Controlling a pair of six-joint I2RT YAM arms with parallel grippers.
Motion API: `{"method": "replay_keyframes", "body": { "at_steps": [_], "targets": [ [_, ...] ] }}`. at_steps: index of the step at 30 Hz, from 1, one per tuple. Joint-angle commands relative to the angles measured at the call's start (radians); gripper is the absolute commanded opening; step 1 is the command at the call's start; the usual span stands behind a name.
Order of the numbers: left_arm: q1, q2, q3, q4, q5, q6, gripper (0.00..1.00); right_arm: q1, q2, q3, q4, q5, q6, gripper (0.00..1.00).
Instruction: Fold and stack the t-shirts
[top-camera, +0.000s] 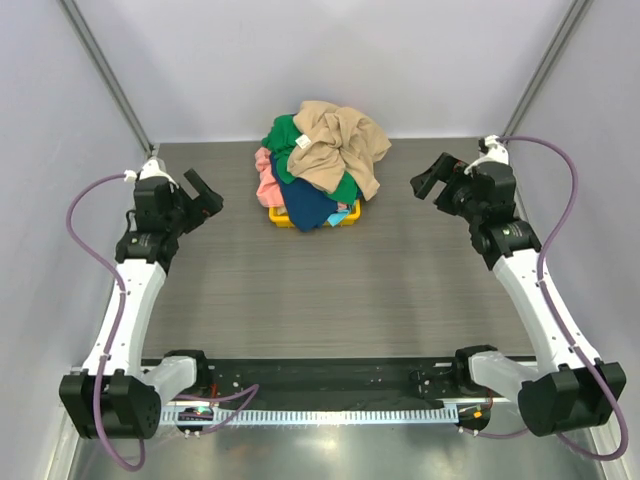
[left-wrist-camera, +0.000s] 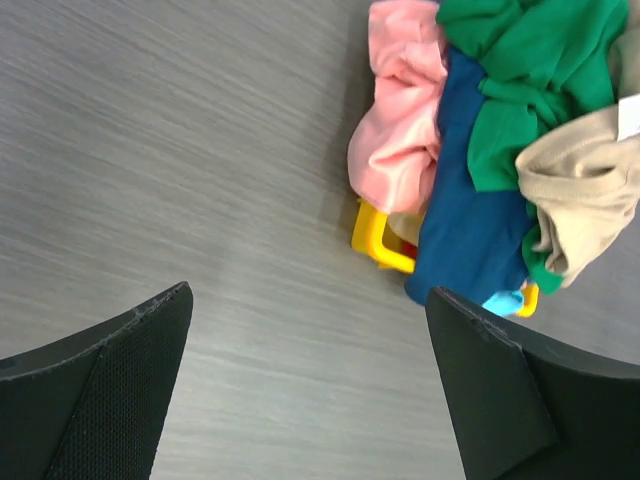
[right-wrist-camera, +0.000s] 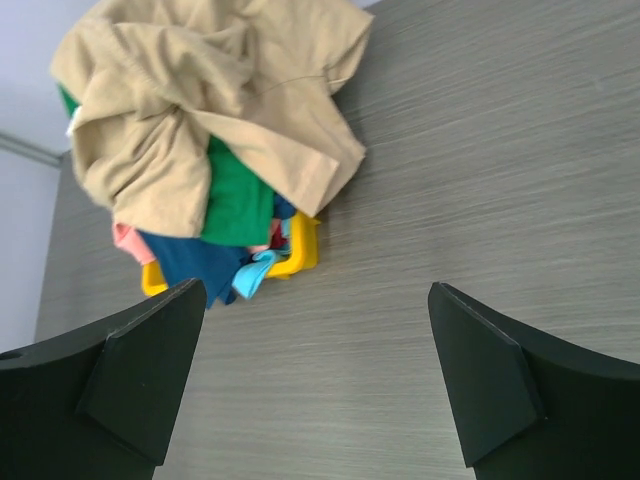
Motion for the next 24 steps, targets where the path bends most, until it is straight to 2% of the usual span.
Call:
{"method": "replay_keyframes", "body": {
  "at_steps": [1, 3, 4, 6, 8, 10, 13, 16, 19, 24],
  "targets": [
    [0.002, -0.027, 0.107, -0.192, 0.108, 0.059, 1.0, 0.04, 0.053, 0.113, -0.006, -0.11, -0.028, 1.0],
    [0.002, -0.033, 0.118, -0.23, 0.178, 0.089, 1.0, 0.109, 0.097, 0.164, -0.035, -0.066, -0.047, 1.0],
    [0.002, -0.043, 0.122, -0.277, 0.16, 0.087, 1.0, 0.142, 0.127, 0.193, -0.044, -0.037, -0.061, 1.0],
    [0.002, -0.086, 0.119, -0.343, 0.1, 0.093, 1.0, 0.214, 0.212, 0.296, -0.084, 0.058, -0.097, 1.0],
    [0.002, -0.132, 0.072, -0.417, -0.033, 0.081, 1.0, 0.236, 0.297, 0.391, -0.095, 0.093, -0.113, 1.0],
    [0.002, -0.211, 0.009, -0.454, -0.067, 0.102, 1.0, 0.244, 0.351, 0.47, -0.096, 0.13, -0.119, 1.0],
    [0.0, -0.339, -0.066, -0.449, -0.115, 0.075, 1.0, 0.246, 0.486, 0.593, -0.107, 0.144, -0.13, 1.0],
    [-0.008, -0.456, -0.123, -0.376, -0.1, 0.089, 1.0, 0.249, 0.633, 0.722, -0.133, 0.114, -0.136, 1.0],
    [-0.008, -0.487, -0.138, -0.357, -0.138, 0.099, 1.0, 0.259, 0.767, 0.842, -0.136, 0.092, -0.147, 1.0],
    [-0.008, -0.484, -0.126, -0.368, -0.066, 0.115, 1.0, 0.281, 0.974, 1.06, -0.144, 0.095, -0.18, 1.0]
  ]
}}
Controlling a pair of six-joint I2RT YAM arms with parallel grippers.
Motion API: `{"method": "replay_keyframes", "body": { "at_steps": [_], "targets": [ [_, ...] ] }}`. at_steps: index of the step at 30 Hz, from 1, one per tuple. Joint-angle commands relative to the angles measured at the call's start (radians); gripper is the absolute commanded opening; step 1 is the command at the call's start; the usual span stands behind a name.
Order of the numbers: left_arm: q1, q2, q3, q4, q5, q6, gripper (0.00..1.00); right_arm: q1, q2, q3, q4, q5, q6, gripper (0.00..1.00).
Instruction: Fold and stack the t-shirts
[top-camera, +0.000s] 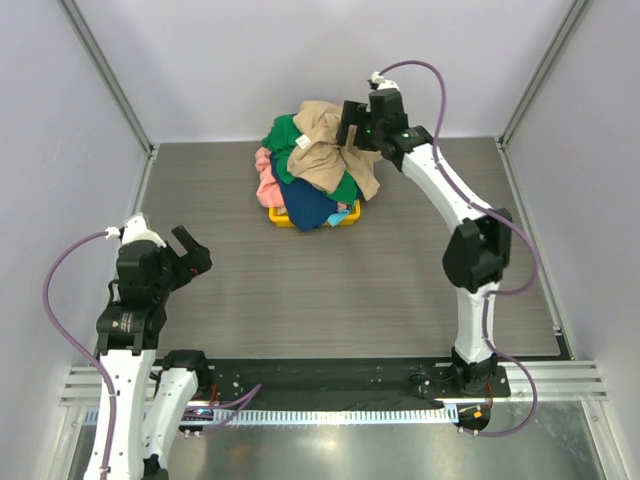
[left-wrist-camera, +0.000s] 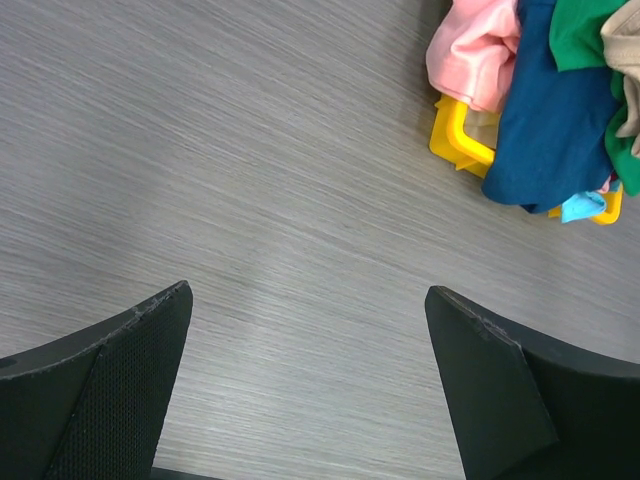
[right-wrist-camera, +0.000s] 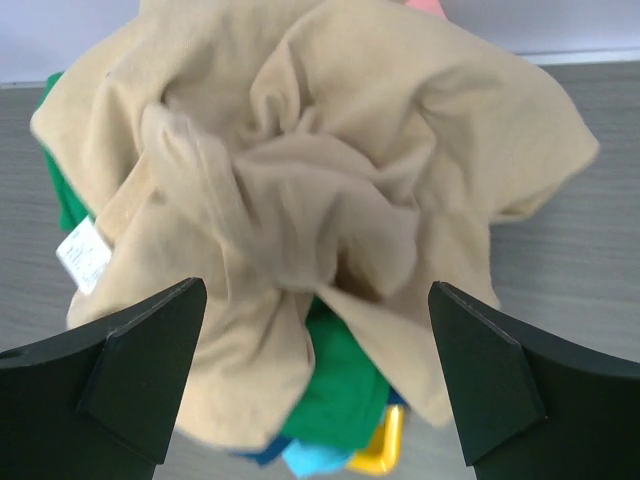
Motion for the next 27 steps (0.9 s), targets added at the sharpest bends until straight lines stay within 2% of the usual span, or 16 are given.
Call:
{"method": "replay_keyframes", "body": {
  "at_steps": [1, 4, 7, 8, 9, 10, 18, 20, 21, 24, 25, 26, 27],
  "targets": [
    [-0.002, 0.005, 0.011, 0.026, 0.026, 0.031, 1.0, 0.02, 0.126, 0.206, -0.011, -0.003, -0.046, 0.99],
    [-0.002, 0.006, 0.009, 0.029, 0.035, 0.035, 1.0, 0.023, 0.246, 0.352, -0.018, 0.006, -0.049, 0.98],
    [-0.002, 0.011, 0.009, 0.03, 0.038, 0.035, 1.0, 0.023, 0.308, 0.446, -0.026, 0.034, -0.063, 0.48],
    [-0.002, 0.014, 0.007, 0.032, 0.038, 0.035, 1.0, 0.023, 0.303, 0.452, -0.024, 0.045, -0.067, 0.23],
    [-0.002, 0.016, 0.007, 0.032, 0.04, 0.036, 1.0, 0.023, 0.296, 0.452, -0.024, 0.06, -0.07, 0.1],
    [-0.002, 0.017, 0.009, 0.032, 0.044, 0.038, 1.0, 0.023, 0.281, 0.446, -0.024, 0.065, -0.069, 0.02],
    [-0.002, 0.058, 0.012, 0.038, 0.055, 0.033, 1.0, 0.04, -0.032, 0.406, -0.032, 0.098, -0.156, 0.01],
    [-0.002, 0.114, 0.018, 0.041, 0.076, 0.024, 1.0, 0.042, -0.121, 0.383, -0.041, 0.182, -0.173, 0.01],
    [-0.004, 0.133, 0.032, 0.044, 0.089, 0.019, 1.0, 0.04, -0.216, 0.366, -0.044, 0.224, -0.185, 0.01],
    [-0.024, 0.195, 0.052, 0.09, 0.112, -0.025, 1.0, 0.04, -0.368, 0.229, -0.047, 0.453, -0.218, 0.01],
    [-0.031, 0.213, 0.072, 0.107, 0.107, -0.039, 1.0, 0.039, -0.467, 0.123, -0.05, 0.513, -0.216, 0.01],
    [-0.04, 0.251, 0.084, 0.125, 0.101, -0.057, 1.0, 0.039, -0.524, 0.061, -0.06, 0.636, -0.193, 0.01],
    [-0.063, 0.282, 0.096, 0.159, 0.099, -0.065, 1.0, 0.037, -0.575, -0.001, -0.067, 0.679, -0.178, 0.01]
  ]
}}
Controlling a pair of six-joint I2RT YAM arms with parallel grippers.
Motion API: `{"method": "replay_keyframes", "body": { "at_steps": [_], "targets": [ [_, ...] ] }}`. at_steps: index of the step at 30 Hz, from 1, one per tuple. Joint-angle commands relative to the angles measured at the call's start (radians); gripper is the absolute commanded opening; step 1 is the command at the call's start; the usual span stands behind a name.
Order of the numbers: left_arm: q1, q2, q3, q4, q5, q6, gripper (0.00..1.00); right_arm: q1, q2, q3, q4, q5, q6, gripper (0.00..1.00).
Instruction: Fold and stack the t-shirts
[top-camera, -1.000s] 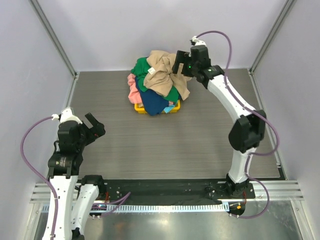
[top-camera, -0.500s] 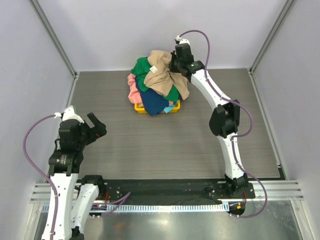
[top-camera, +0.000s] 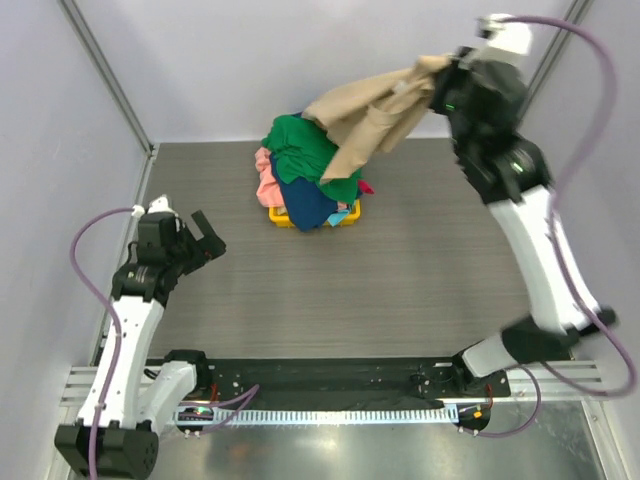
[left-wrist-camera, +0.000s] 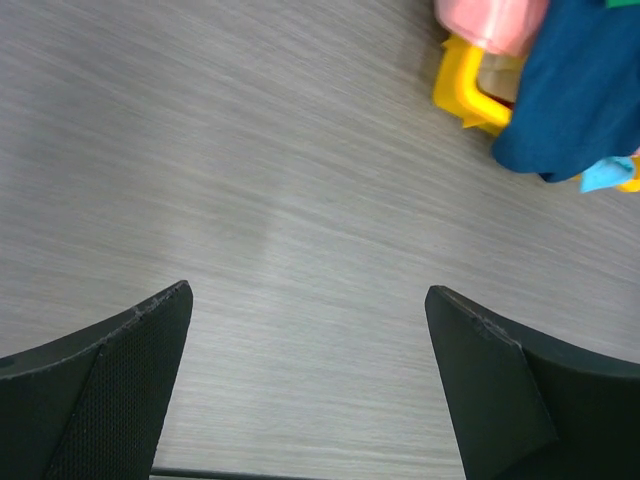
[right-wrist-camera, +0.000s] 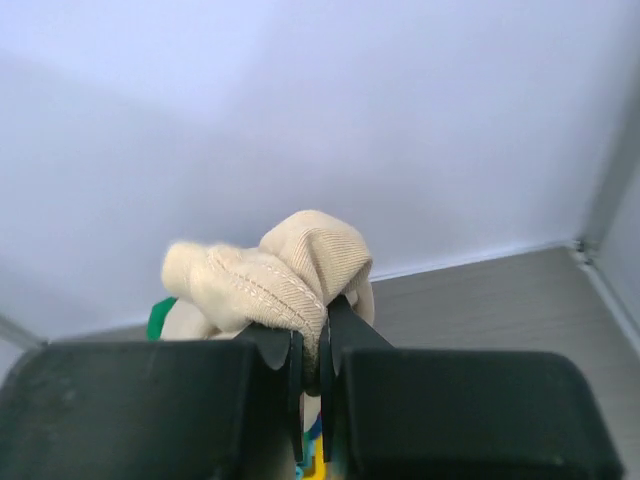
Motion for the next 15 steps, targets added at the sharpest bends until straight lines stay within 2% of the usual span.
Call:
{"method": "replay_keyframes", "body": {
  "at_steps": [1, 2, 4, 6, 10, 13, 15],
  "targets": [
    [-0.049, 0.074, 0.103, 0.137, 0.001, -0.051, 1.0, -0.007, -0.244, -0.251, -0.011, 0.339, 0.018, 0.01],
    [-0.081, 0.149, 0.118, 0.166, -0.009, -0.057, 0.98, -0.009, -0.285, -0.314, -0.045, 0.397, 0.073, 0.01],
    [-0.117, 0.226, 0.167, 0.197, -0.038, -0.06, 0.97, -0.017, -0.392, -0.487, -0.086, 0.398, 0.142, 0.01],
    [-0.164, 0.354, 0.204, 0.245, -0.059, -0.063, 0.96, -0.018, -0.441, -0.584, -0.165, 0.372, 0.248, 0.01],
    [-0.206, 0.581, 0.285, 0.322, -0.055, -0.08, 0.94, -0.02, -0.523, -0.837, -0.186, 0.212, 0.353, 0.01],
    [-0.212, 0.748, 0.364, 0.357, -0.033, -0.099, 0.89, -0.021, -0.538, -0.925, -0.188, 0.078, 0.393, 0.01],
    [-0.22, 0.853, 0.42, 0.363, -0.033, -0.103, 0.84, -0.02, -0.551, -0.968, -0.189, 0.045, 0.41, 0.01]
  ]
}}
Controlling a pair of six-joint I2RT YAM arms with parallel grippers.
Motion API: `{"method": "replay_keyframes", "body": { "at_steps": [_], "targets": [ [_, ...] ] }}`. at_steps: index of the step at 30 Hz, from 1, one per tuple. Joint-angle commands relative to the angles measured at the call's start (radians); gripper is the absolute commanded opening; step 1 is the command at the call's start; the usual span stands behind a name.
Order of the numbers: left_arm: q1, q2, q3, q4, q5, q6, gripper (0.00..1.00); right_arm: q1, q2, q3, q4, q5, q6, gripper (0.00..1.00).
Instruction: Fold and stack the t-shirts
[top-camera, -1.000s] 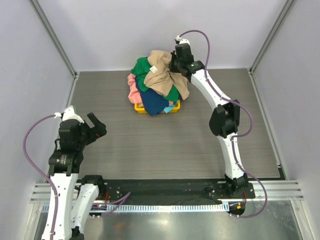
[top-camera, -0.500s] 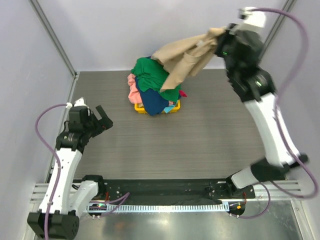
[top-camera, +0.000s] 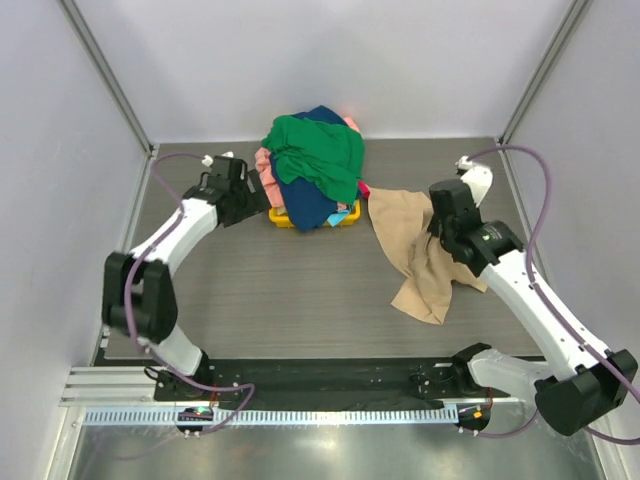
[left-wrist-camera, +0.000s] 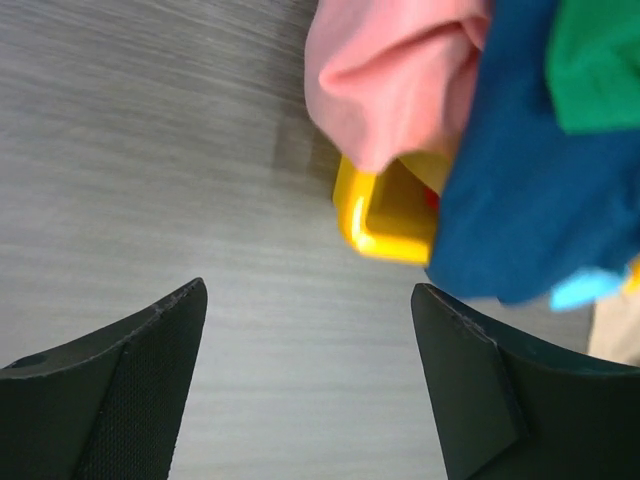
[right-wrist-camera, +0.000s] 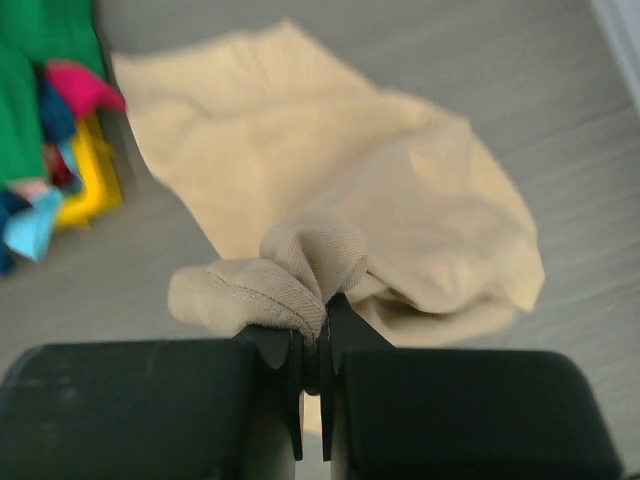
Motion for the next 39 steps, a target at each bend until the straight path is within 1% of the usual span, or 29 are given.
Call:
{"method": "replay_keyframes", "body": {
  "at_steps": [1, 3, 4, 7, 10, 11, 13, 14, 15, 16, 18, 22, 25, 27, 28, 30, 31, 33, 34, 36, 37, 39],
  "targets": [
    [-0.013, 0.126, 0.089, 0.077, 0.001, -0.025, 0.83, 0.003, -0.069, -0.021, 0.001, -0.121, 0.09, 0.01],
    [-0.023, 0.175, 0.126, 0.087, -0.011, -0.024, 0.82, 0.003, -0.081, -0.041, 0.001, -0.134, 0.087, 0.01],
    [-0.026, 0.224, 0.137, 0.09, -0.009, -0.022, 0.82, 0.003, -0.086, -0.044, 0.001, -0.137, 0.081, 0.01],
    [-0.039, 0.308, 0.182, 0.103, -0.011, -0.013, 0.76, 0.004, -0.1, -0.058, 0.001, -0.135, 0.063, 0.01],
    [-0.056, 0.365, 0.224, 0.101, -0.014, -0.002, 0.6, 0.003, -0.103, -0.07, 0.001, -0.128, 0.055, 0.01],
    [-0.057, 0.398, 0.232, 0.101, -0.014, -0.001, 0.45, 0.003, -0.103, -0.074, 0.001, -0.128, 0.049, 0.01],
    [-0.056, 0.419, 0.252, 0.092, -0.05, 0.002, 0.27, 0.003, -0.101, -0.081, 0.001, -0.129, 0.046, 0.01],
    [-0.054, 0.436, 0.279, 0.059, -0.075, 0.008, 0.06, 0.003, -0.101, -0.084, 0.001, -0.129, 0.04, 0.01],
    [-0.053, 0.447, 0.296, 0.037, -0.101, 0.014, 0.0, 0.003, -0.103, -0.092, 0.001, -0.129, 0.038, 0.01],
    [-0.049, 0.453, 0.314, 0.009, -0.147, 0.024, 0.0, 0.003, -0.104, -0.095, 0.001, -0.126, 0.034, 0.01],
    [-0.027, 0.458, 0.345, -0.044, -0.182, 0.045, 0.0, 0.003, -0.111, -0.106, 0.001, -0.126, 0.028, 0.01],
    [0.064, 0.435, 0.319, -0.083, -0.187, 0.036, 0.0, 0.003, -0.126, -0.121, 0.003, -0.125, 0.024, 0.01],
    [0.183, 0.416, 0.276, -0.089, -0.187, 0.05, 0.0, 0.003, -0.129, -0.127, 0.004, -0.132, 0.024, 0.01],
    [0.233, 0.415, 0.264, -0.097, -0.212, 0.073, 0.0, 0.003, -0.134, -0.13, 0.003, -0.14, 0.023, 0.01],
    [0.3, 0.415, 0.264, -0.104, -0.216, 0.096, 0.0, 0.003, -0.137, -0.133, 0.003, -0.143, 0.023, 0.01],
    [0.358, 0.413, 0.262, -0.103, -0.242, 0.117, 0.0, 0.003, -0.146, -0.141, 0.004, -0.142, 0.023, 0.01],
    [0.412, 0.422, 0.27, -0.104, -0.244, 0.129, 0.0, 0.003, -0.15, -0.144, 0.006, -0.146, 0.02, 0.01],
    [0.463, 0.438, 0.298, -0.112, -0.236, 0.142, 0.0, 0.003, -0.157, -0.153, 0.006, -0.151, 0.017, 0.01],
    [0.505, 0.462, 0.34, -0.136, -0.238, 0.16, 0.0, 0.003, -0.163, -0.156, 0.006, -0.149, 0.012, 0.01],
    [0.546, 0.488, 0.397, -0.162, -0.246, 0.183, 0.0, 0.001, -0.167, -0.164, 0.003, -0.154, 0.005, 0.01],
    [0.585, 0.499, 0.446, -0.191, -0.259, 0.188, 0.0, 0.003, -0.178, -0.167, 0.004, -0.154, 0.001, 0.01],
    [0.63, 0.524, 0.471, -0.203, -0.258, 0.171, 0.0, 0.003, -0.181, -0.175, 0.003, -0.154, -0.006, 0.01]
  ]
}}
